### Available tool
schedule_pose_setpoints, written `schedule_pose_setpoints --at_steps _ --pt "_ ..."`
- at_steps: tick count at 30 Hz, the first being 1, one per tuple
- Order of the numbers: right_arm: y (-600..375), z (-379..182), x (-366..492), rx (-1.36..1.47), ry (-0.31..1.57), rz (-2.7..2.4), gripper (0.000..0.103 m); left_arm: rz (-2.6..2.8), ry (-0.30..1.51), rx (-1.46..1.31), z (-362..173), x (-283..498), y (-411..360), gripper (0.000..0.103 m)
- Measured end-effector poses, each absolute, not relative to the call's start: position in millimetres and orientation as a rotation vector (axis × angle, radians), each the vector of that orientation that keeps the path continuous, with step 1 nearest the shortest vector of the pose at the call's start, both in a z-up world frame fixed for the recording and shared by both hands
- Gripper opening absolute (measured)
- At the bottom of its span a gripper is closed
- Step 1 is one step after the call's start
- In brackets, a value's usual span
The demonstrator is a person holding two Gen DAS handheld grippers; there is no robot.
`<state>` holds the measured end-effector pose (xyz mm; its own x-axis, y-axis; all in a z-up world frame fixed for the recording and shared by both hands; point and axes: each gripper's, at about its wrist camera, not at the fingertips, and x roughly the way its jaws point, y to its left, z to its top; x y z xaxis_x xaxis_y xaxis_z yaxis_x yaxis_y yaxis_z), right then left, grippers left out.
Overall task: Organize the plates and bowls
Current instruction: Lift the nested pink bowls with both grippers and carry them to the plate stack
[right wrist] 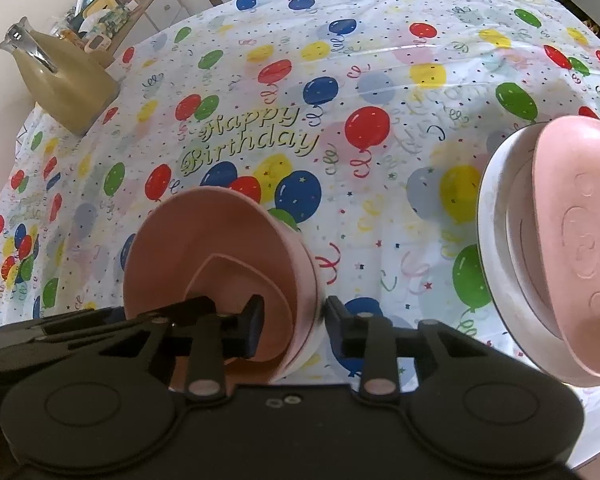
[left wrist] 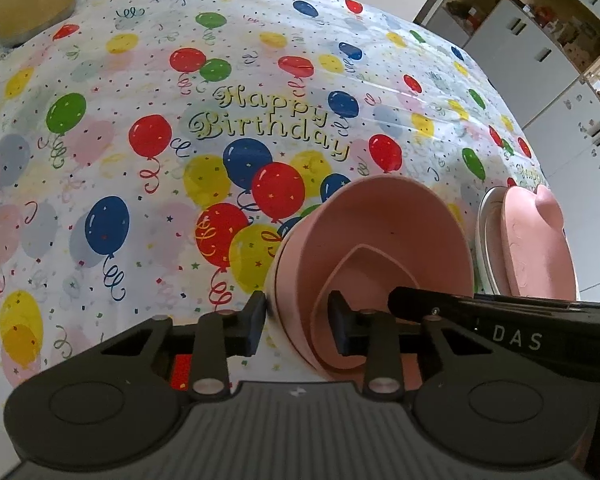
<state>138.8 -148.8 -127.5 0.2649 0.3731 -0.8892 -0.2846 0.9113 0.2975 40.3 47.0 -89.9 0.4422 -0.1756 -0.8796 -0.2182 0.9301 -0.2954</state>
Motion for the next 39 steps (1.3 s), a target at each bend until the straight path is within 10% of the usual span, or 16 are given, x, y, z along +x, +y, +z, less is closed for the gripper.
schedule_pose_setpoints --at_steps 39 --pt "-289 -39 139 0.104 1.071 0.183 0.018 -0.246 1.052 -0.16 -7 102 -116 0.033"
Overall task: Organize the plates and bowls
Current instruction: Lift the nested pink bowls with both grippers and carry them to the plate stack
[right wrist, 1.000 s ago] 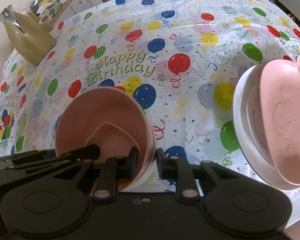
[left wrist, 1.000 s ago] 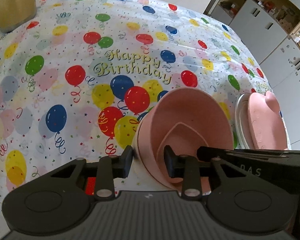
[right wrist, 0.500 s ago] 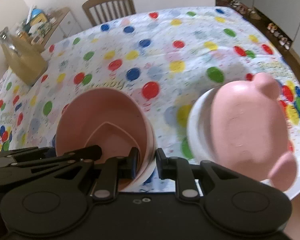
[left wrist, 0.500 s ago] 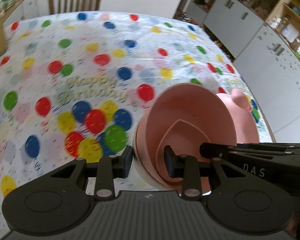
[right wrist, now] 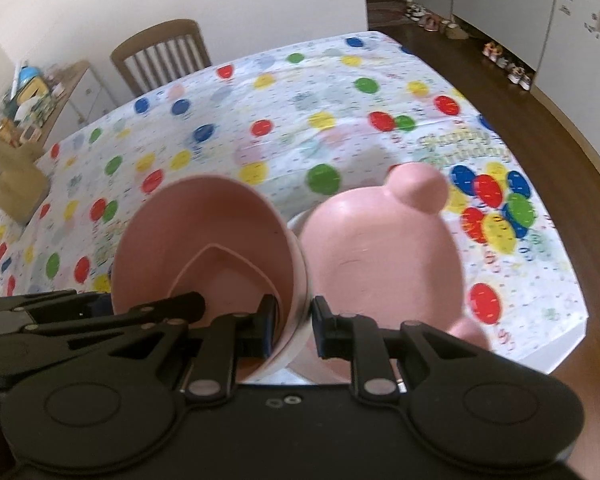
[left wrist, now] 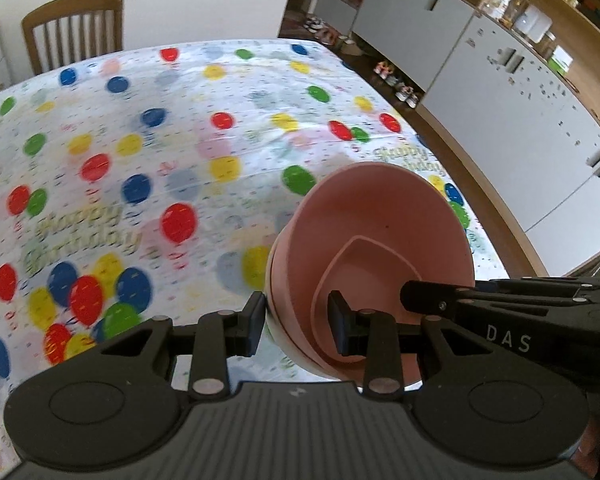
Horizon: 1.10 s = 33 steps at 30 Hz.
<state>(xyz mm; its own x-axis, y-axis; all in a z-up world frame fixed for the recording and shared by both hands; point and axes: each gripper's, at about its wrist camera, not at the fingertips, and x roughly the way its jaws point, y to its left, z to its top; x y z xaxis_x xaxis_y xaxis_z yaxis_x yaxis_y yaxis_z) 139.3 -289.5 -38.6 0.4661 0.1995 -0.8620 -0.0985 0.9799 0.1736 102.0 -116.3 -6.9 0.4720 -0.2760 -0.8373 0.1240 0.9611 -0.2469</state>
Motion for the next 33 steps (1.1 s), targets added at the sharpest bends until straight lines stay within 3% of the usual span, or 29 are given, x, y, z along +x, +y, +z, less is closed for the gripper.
schedule_pose_setpoints --at_steps 15,33 --pt "-362 -62 179 0.136 1.138 0.186 0.018 -0.219 1.124 -0.146 -34 143 -186 0.033" --pt "-378 -98 208 0.113 1.211 0.251 0.018 -0.152 1.149 -0.186 -64 163 -199 0.033"
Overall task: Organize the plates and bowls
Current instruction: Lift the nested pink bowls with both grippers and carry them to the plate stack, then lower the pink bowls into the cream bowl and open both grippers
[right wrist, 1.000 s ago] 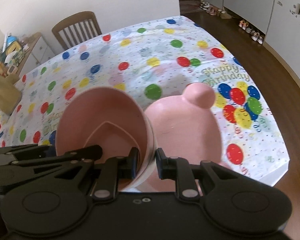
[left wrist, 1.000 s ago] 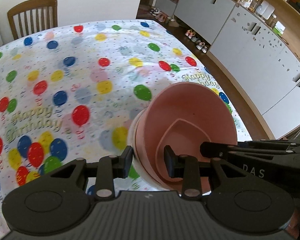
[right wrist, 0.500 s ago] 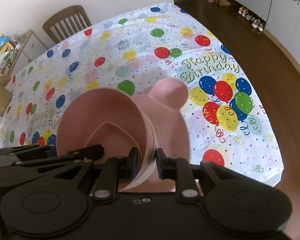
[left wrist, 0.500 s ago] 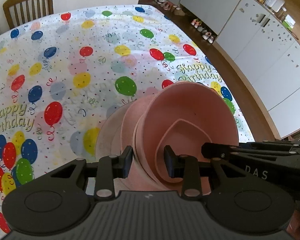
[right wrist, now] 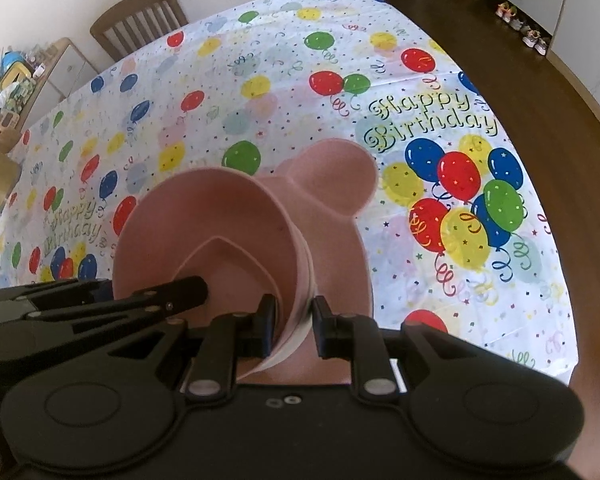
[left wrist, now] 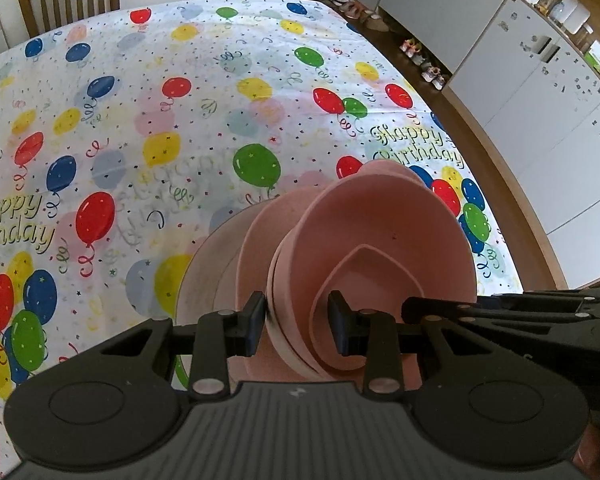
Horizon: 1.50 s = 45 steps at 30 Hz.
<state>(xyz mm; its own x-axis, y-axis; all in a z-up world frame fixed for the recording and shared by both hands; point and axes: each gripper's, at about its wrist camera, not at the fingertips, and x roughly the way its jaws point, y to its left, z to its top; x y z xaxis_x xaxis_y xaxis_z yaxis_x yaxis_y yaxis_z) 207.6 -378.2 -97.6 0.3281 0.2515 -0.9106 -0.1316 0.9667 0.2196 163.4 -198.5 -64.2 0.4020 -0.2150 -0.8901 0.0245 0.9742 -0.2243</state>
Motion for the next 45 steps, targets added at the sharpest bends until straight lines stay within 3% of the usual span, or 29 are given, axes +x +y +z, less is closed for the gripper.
schedule_pose_setpoints --at_steps 24,32,34,39,45 --pt "-379 -92 203 0.093 1.175 0.296 0.03 -0.089 1.146 -0.213 -64 153 -186 0.034" --pt "-378 -72 179 0.092 1.093 0.253 0.039 -0.144 1.089 -0.162 -45 132 -181 0.048" --pt "-376 -66 171 0.078 1.066 0.243 0.042 -0.16 1.066 -0.147 -37 123 -178 0.056" --pt "-369 -54 152 0.088 1.025 0.225 0.048 -0.187 1.013 -0.124 -20 104 -168 0.059" --pt "-360 -42 125 0.098 0.952 0.227 0.062 -0.208 0.964 -0.104 -5 81 -154 0.068"
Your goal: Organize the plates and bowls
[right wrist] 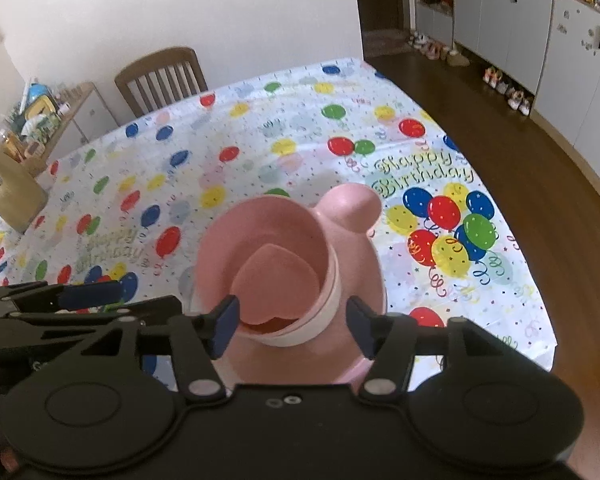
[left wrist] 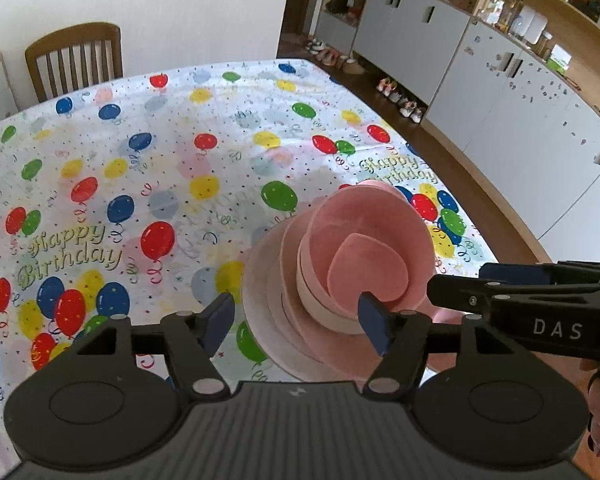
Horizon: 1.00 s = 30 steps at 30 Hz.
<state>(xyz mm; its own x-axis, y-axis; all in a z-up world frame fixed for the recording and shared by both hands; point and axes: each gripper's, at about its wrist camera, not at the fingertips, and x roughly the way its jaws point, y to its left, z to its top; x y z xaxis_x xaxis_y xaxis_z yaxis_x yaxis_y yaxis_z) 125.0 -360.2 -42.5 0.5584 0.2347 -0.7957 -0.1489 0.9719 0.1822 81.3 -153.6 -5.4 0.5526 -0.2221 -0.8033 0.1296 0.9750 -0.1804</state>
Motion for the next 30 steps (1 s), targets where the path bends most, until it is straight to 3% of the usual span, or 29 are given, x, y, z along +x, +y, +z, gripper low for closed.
schedule_pose_setpoints --at_steps 5,13,23,26,30 --pt "-354 -28 101 0.087 0.868 0.242 0.079 -0.218 0.93 -0.095 4 63 -146 0.069" --pt "-358 -9 71 0.087 0.751 0.262 0.094 -0.235 0.882 -0.08 16 36 -140 0.072" --pt "-362 -4 40 0.076 0.658 0.236 0.102 -0.252 0.833 -0.067 26 7 -140 0.086" --pt "-363 -4 32 0.084 0.643 0.232 0.103 -0.257 0.813 -0.079 28 -1 -139 0.102" --pt "-365 -4 25 0.106 0.643 0.232 0.103 -0.26 0.781 -0.081 31 -11 -139 0.103"
